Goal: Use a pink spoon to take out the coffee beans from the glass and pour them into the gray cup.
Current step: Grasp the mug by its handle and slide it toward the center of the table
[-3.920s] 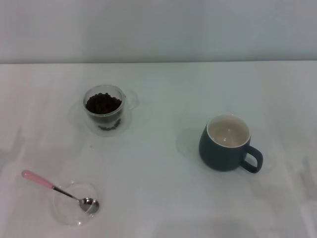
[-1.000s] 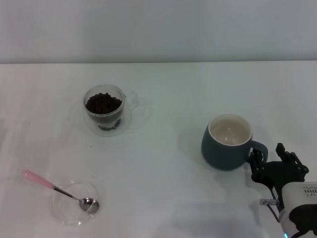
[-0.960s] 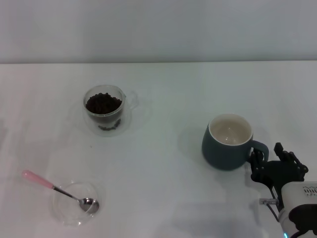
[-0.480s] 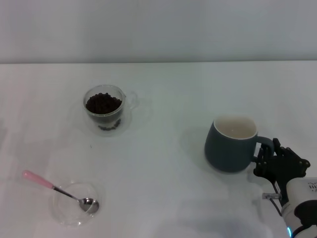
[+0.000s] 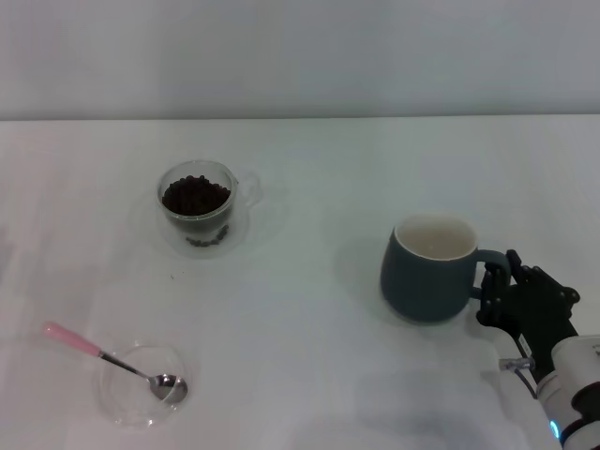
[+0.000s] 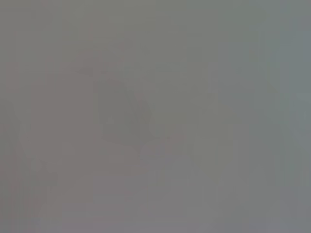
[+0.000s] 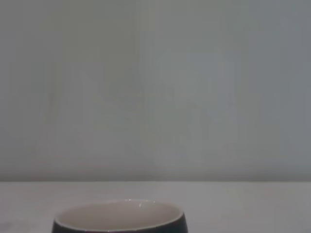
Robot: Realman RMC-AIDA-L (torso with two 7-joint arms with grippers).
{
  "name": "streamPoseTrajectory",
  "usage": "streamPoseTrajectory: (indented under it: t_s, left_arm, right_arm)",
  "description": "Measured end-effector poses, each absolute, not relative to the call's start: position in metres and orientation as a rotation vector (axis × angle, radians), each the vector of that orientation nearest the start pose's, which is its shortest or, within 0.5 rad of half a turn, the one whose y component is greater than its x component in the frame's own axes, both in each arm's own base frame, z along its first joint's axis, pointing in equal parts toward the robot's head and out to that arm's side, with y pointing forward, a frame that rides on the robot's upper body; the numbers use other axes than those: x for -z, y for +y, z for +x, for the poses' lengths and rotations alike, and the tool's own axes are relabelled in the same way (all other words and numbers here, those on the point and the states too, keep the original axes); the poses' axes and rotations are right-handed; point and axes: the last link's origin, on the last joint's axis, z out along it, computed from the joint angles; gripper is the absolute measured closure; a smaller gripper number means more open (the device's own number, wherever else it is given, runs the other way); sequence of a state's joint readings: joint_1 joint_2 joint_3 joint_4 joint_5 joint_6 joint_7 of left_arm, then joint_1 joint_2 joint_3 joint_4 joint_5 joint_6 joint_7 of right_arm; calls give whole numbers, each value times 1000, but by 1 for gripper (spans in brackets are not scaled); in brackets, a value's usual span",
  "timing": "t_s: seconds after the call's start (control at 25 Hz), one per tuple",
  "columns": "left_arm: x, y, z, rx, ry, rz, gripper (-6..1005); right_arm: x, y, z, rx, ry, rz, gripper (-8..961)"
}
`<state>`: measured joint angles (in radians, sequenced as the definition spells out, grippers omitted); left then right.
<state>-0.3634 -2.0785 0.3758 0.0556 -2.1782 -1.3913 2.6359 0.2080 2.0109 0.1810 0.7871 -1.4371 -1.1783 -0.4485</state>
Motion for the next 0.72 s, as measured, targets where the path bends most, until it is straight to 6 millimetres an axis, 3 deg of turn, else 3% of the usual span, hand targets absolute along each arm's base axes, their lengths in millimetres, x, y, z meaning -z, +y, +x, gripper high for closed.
streamPoseTrajectory:
  t_s: [0.28,0.72]
  left_arm:
    - [-42,295,-366,915,-647,-1361,122]
    - [-34,294,-364,927,-676,-1363,123]
  right_arm:
    - [92,232,301,-519,666,-1692,789]
    - [100,239,295,-534,615,-1800,790]
